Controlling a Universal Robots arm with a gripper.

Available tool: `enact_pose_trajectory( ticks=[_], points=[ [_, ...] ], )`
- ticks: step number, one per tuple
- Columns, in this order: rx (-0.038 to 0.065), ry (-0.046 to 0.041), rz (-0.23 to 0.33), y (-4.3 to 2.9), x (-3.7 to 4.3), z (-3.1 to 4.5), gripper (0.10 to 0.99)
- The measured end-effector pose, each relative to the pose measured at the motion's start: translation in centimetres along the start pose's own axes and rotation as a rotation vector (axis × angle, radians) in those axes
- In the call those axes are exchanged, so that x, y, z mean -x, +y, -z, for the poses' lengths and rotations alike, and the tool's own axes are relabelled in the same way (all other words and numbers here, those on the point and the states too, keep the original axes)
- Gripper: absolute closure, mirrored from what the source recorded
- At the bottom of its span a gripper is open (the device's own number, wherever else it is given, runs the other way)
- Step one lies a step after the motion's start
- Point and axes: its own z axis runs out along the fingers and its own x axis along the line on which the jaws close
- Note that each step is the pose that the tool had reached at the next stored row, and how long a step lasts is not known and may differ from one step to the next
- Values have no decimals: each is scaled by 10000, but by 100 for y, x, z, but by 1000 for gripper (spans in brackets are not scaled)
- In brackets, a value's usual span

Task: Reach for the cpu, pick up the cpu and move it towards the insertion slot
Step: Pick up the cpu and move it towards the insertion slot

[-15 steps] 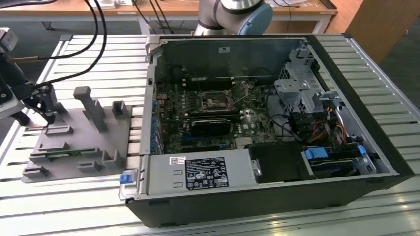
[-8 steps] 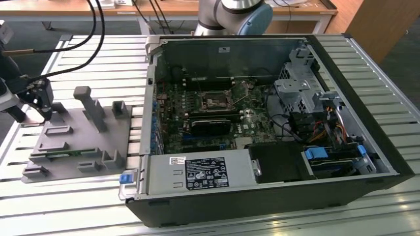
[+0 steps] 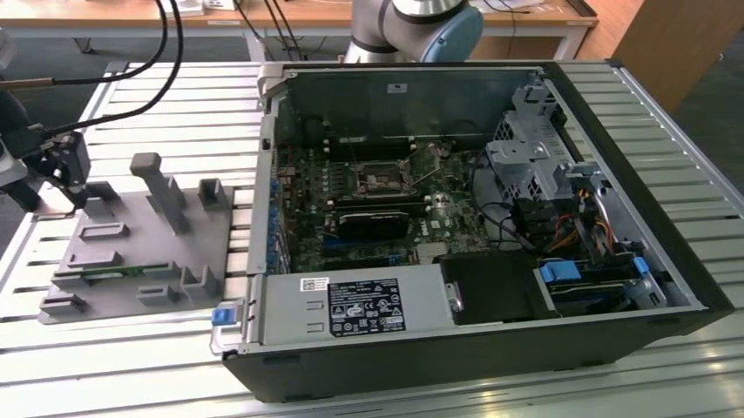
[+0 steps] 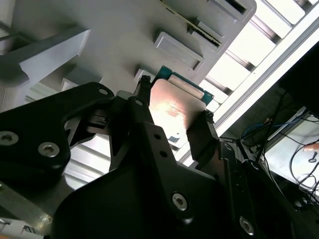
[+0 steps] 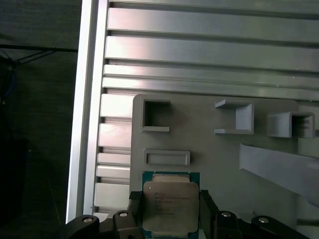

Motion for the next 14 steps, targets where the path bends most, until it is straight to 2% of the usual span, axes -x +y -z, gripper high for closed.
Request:
enact_pose_trajectory(
  ticks=[14],
  points=[
    [0, 0, 0, 8, -1, 174, 545]
  ],
)
